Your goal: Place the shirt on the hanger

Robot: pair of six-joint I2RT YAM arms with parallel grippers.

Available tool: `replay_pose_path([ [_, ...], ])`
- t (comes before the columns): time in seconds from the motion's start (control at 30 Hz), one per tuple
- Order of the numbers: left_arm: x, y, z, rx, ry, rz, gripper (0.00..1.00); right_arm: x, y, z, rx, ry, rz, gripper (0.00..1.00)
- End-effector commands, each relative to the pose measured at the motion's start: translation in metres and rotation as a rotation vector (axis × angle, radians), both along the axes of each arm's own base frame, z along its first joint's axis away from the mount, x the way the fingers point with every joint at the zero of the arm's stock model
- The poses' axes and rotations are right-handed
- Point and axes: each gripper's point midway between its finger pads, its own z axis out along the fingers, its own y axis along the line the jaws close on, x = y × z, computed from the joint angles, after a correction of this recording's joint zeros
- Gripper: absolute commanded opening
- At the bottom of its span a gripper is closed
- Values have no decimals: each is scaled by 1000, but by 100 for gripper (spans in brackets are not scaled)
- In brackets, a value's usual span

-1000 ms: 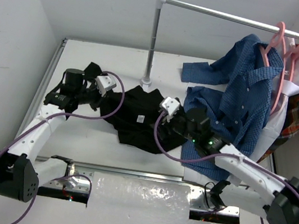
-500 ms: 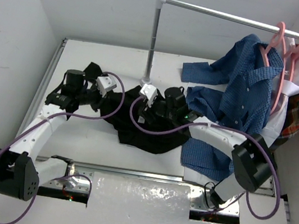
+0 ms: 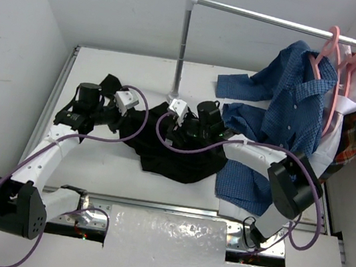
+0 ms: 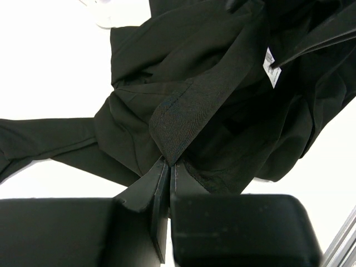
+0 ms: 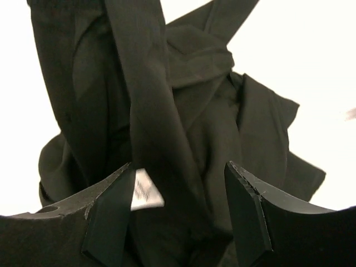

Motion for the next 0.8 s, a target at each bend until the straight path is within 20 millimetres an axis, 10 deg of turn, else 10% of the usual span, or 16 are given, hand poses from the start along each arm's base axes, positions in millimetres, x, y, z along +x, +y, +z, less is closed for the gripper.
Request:
replay_pose_path([
  [0.0,4,-3,7,-24,-31,-9,0,9,23,16,37,-25,65,64],
  [0.1,4,-3,7,-22,-32,-9,0,17,27,4,15,12,54,45],
  [0.2,1,-2,5,-2,-28,-23,7,17,29,11,32,18,50,0],
  [0.33,-1,6,5,54,-33,-22,53,6,23,32,112,13,16,0],
  [0.6,2,-3,72,32,-214,-56,65,6,18,78,186,59,-73,0],
  [0.77,4,-30,54,66,-176,-55,67,17,16,81,201,104,-172,0],
])
